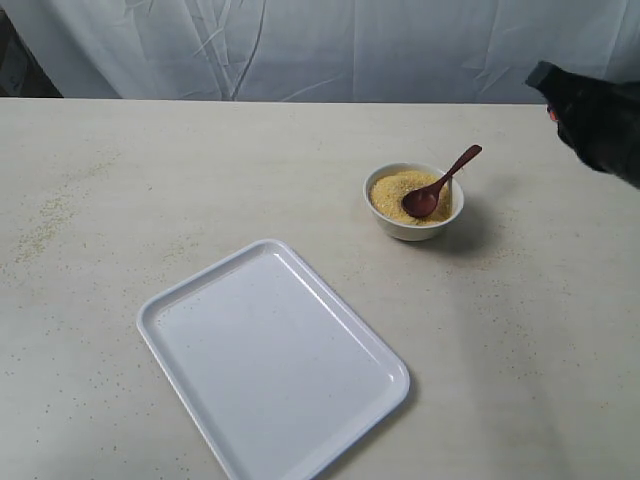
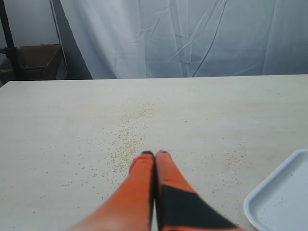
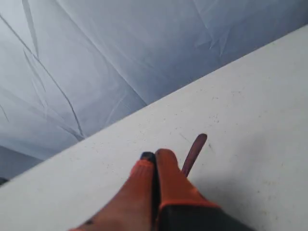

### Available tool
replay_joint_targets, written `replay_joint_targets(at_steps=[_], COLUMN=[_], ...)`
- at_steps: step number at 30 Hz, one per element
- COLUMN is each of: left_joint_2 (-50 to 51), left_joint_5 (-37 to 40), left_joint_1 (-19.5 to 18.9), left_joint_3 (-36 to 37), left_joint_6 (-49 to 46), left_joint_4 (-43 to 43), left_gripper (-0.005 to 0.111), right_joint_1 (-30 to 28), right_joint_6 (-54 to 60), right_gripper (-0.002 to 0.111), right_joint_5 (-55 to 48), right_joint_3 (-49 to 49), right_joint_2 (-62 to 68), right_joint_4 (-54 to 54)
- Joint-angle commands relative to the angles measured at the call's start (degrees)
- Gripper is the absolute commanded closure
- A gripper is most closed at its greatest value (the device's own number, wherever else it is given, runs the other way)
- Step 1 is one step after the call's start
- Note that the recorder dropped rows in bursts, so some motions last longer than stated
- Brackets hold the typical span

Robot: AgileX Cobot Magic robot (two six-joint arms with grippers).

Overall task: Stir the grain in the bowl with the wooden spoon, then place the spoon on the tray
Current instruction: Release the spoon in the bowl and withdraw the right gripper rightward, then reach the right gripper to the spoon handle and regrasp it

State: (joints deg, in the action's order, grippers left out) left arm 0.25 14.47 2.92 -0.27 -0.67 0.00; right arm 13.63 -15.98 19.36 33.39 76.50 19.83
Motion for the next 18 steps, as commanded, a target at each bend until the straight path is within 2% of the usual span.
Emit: replay_joint_targets(at_steps=[1,3,5,7,8,11,16,18], left_joint_2=[-0.2,-0.2,-0.2,-0.2,-0.2,-0.2,-0.2,-0.2], left_joint_5=[-0.8,-0.8,-0.8,-0.8,-0.8,-0.8,-0.8,-0.8], left_joint_1=[0.1,0.1,0.1,0.1,0.1,0.1,0.1,0.1], left_joint_3=[0.3,0.3,0.3,0.3,0.3,0.3,0.3,0.3], left_joint_6=[0.1,0.1,0.1,0.1,0.1,0.1,0.1,0.1], left_joint_4=[0.0,0.0,0.0,0.0,0.0,0.0,0.0,0.0], left_gripper=[0.107,0.107,0.107,0.107,0.107,0.107,0.107,0.107], right_joint_1=[-2.1,-4.9,-9.0,-13.2,-14.9,-18.6,-21.4,-21.6], right_joint_6=[-25.1,-42.2,-59.1,-65.8,-67.1,-72.2,-72.6,-74.1], right_gripper=[0.109,0.109,0.109,0.109,0.109,0.109,0.109,0.103], right_joint_5=[5.9,10.4,23.3,34.4,36.6,34.3,31.2,27.3], right_joint_3=[-5.4,-5.2,-4.3,-2.3,-1.0,1.2,4.6,9.3], right_joint_2=[4.5,9.0,14.1,20.5,23.4,29.2,34.5,37.0], right_joint_4=[-10.9,-32.5,-50.8,-60.3,-62.1,-63.4,-65.3,-68.6])
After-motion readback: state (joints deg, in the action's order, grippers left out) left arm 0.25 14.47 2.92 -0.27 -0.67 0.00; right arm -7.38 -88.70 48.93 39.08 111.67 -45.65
